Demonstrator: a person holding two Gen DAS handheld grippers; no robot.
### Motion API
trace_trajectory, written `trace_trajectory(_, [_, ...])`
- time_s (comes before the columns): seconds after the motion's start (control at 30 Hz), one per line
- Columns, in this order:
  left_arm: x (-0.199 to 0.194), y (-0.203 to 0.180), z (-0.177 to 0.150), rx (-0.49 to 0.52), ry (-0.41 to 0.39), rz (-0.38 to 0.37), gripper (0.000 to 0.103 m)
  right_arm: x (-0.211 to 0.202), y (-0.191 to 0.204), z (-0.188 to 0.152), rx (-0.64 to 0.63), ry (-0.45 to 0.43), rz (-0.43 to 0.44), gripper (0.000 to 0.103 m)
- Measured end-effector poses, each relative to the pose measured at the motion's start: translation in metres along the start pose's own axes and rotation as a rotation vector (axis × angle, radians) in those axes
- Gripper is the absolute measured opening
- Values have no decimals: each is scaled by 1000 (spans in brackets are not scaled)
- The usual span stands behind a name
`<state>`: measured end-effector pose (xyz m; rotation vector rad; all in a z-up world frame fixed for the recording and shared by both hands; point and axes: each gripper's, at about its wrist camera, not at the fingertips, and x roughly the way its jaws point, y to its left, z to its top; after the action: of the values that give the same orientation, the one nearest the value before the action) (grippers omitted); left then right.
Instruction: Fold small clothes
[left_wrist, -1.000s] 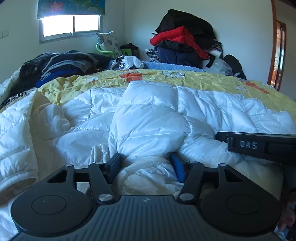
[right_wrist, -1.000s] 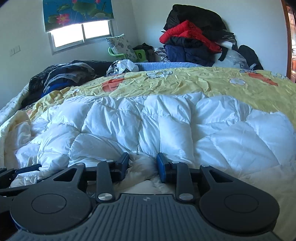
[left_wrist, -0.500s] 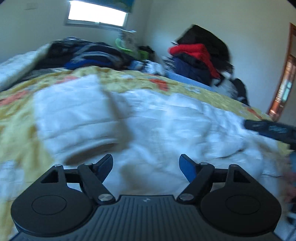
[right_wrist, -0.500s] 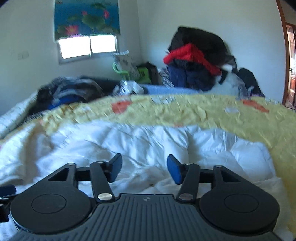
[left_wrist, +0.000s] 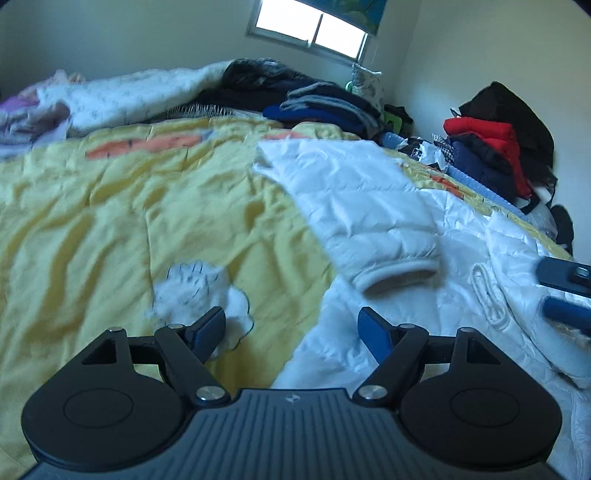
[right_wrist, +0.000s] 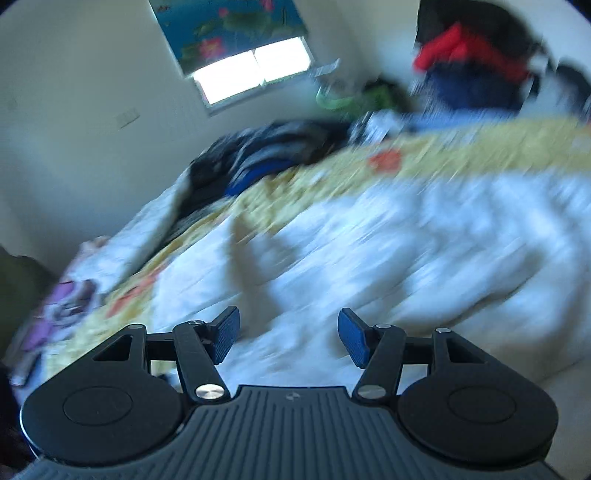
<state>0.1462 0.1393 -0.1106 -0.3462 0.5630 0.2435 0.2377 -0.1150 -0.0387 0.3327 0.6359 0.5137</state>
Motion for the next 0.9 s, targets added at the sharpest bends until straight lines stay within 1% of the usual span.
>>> trace_trajectory(0.07, [-2, 2, -3, -7, -11, -11, 79, 20, 9, -4, 57, 33, 34, 64])
trace_trajectory(0.13, [-4, 4, -5, -12, -18, -17, 79, 38, 16, -5, 104, 57, 32, 68])
trace_trajectory(0.2, [-4, 5, -6, -19, -24, -26, 79, 54, 18, -6, 144, 55, 23, 71])
trace_trajectory(0.33, [-6, 7, -8, -37, -33, -41, 79, 78, 14, -6, 243, 47, 20, 72])
trace_trajectory(0.37, [-5, 7, -7, -37, -34, -42, 79, 82, 14, -7, 252, 41, 16, 72])
trace_trajectory(0.43, [-4, 6, -6, -32, -32, -42, 80, 88, 18, -9, 225, 23, 7, 72])
trace_trajectory(0.47, [-3, 6, -6, -30, -31, -42, 80, 90, 22, -10, 198, 12, 0, 64])
trace_trajectory(0.5, [-3, 6, -6, -28, -31, -41, 81, 92, 26, -11, 169, 10, -13, 60])
trace_trajectory(0.57, [-4, 6, -6, -29, -30, -42, 81, 96, 32, -11, 142, 33, -16, 31])
trace_trajectory(0.63, [-4, 6, -5, -33, -24, -46, 81, 94, 34, -8, 155, 38, -4, 25])
trace_trajectory(0.67, [-4, 6, -3, -34, -15, -49, 81, 90, 35, -4, 160, 29, 9, 20])
trace_trajectory(0.73, [-4, 7, 1, -41, 9, -54, 81, 75, 36, 7, 166, 0, 33, 19])
trace_trajectory(0.9, [-1, 10, 17, -109, 41, -81, 81, 27, 36, 48, 100, -89, 48, 15])
